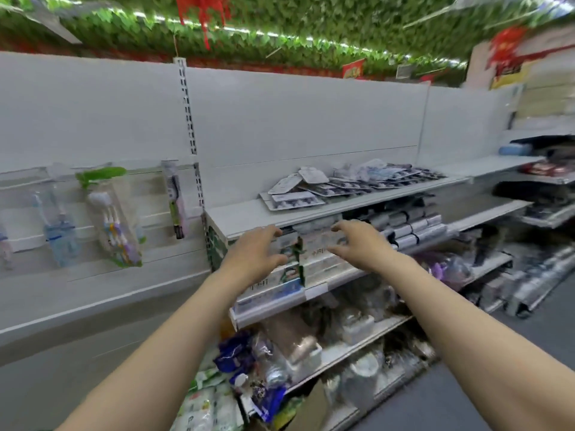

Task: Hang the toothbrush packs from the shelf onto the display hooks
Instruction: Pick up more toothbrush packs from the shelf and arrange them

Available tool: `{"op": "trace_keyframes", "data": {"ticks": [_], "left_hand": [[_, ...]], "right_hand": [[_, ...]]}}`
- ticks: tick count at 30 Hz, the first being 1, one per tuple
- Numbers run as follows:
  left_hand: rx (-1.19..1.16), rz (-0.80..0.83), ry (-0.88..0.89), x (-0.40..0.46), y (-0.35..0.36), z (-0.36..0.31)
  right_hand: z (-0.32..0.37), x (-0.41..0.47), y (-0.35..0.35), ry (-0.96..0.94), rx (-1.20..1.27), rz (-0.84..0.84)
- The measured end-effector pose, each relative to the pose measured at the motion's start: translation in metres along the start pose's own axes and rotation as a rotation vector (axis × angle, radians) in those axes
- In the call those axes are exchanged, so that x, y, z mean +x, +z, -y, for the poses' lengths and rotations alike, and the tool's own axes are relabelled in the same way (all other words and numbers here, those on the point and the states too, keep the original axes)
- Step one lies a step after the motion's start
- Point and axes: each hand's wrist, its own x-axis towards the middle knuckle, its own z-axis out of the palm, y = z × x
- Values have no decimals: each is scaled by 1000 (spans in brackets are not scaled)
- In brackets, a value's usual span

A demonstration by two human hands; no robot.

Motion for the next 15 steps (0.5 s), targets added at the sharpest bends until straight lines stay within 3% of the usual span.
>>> {"op": "trace_keyframes", "data": {"ticks": [9,15], "left_hand": [[-19,18,245,101,75,-124],[-33,17,310,206,144,-186]], "right_hand": [[-154,-13,-59,143,-74,-124],[-263,43,-79,134,-95,-183]]}}
